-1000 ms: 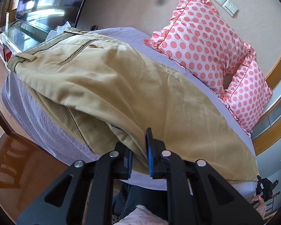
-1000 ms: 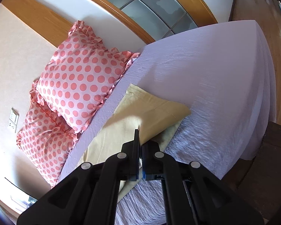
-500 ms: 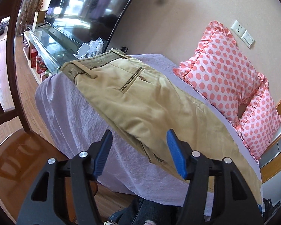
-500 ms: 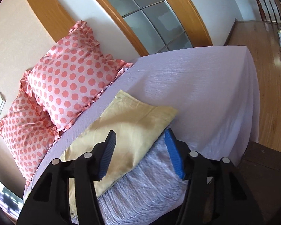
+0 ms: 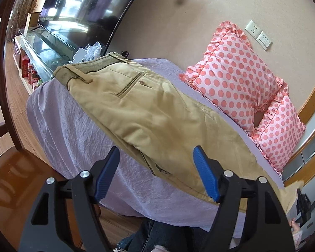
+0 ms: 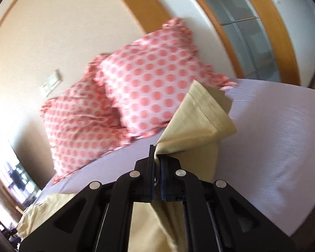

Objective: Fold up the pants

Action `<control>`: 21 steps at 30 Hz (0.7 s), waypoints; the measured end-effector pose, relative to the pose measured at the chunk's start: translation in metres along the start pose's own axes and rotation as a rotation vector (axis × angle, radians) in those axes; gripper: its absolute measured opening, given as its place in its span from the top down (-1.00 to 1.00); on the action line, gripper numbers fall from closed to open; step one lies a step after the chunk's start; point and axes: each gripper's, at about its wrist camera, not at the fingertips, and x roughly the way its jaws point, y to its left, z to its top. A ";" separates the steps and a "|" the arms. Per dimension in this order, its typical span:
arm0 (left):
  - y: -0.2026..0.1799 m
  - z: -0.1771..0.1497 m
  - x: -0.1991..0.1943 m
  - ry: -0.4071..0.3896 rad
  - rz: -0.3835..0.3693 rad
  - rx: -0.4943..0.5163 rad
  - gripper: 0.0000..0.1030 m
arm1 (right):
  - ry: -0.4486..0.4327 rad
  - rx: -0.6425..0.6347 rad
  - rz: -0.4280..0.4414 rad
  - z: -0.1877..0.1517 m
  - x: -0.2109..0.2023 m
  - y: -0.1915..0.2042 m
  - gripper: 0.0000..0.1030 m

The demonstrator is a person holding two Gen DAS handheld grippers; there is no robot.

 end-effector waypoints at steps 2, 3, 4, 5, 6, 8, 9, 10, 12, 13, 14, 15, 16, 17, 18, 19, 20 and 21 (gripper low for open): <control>-0.002 -0.002 -0.002 0.000 -0.001 0.007 -0.50 | 0.057 -0.071 0.154 -0.011 0.018 0.053 0.91; -0.002 -0.003 -0.002 0.000 -0.006 0.010 -0.51 | 0.097 -0.109 0.231 -0.021 0.026 0.079 0.91; -0.002 -0.004 -0.004 0.000 -0.011 0.013 -0.54 | 0.150 -0.152 0.311 -0.037 0.034 0.106 0.91; -0.002 -0.005 -0.004 0.001 -0.018 0.015 -0.56 | 0.207 -0.197 0.376 -0.053 0.040 0.129 0.91; -0.002 -0.006 -0.004 0.006 -0.027 0.019 -0.57 | 0.282 -0.258 0.430 -0.073 0.047 0.152 0.91; -0.002 -0.009 -0.003 0.026 -0.043 0.035 -0.61 | 0.443 -0.430 0.471 -0.117 0.057 0.192 0.85; -0.004 -0.010 -0.002 0.036 -0.048 0.048 -0.61 | 0.494 -0.504 0.479 -0.136 0.057 0.204 0.79; -0.005 -0.012 -0.001 0.047 -0.054 0.062 -0.63 | 0.526 -0.562 0.478 -0.151 0.055 0.211 0.50; -0.008 -0.015 0.003 0.064 -0.066 0.086 -0.66 | 0.531 -0.576 0.473 -0.158 0.048 0.208 -0.18; -0.009 -0.017 0.005 0.071 -0.077 0.092 -0.66 | 0.522 -0.549 0.490 -0.154 0.046 0.203 -0.41; -0.010 -0.018 0.008 0.082 -0.092 0.095 -0.67 | 0.513 -0.522 0.506 -0.148 0.041 0.197 -0.41; -0.011 -0.019 0.012 0.092 -0.110 0.095 -0.67 | 0.506 -0.496 0.511 -0.142 0.039 0.190 -0.41; -0.013 -0.020 0.015 0.102 -0.126 0.095 -0.67 | 0.499 -0.478 0.504 -0.136 0.042 0.192 -0.43; -0.016 -0.021 0.019 0.111 -0.136 0.098 -0.67 | 0.493 -0.458 0.494 -0.131 0.043 0.188 -0.51; -0.018 -0.023 0.022 0.119 -0.141 0.101 -0.67 | 0.493 -0.439 0.483 -0.127 0.045 0.184 -0.56; -0.020 -0.024 0.025 0.128 -0.143 0.105 -0.67 | 0.496 -0.426 0.476 -0.126 0.049 0.186 -0.57; -0.021 -0.025 0.028 0.134 -0.144 0.108 -0.67 | 0.504 -0.412 0.471 -0.127 0.049 0.182 -0.57; -0.022 -0.026 0.030 0.138 -0.143 0.108 -0.67 | 0.513 -0.403 0.467 -0.128 0.050 0.180 -0.57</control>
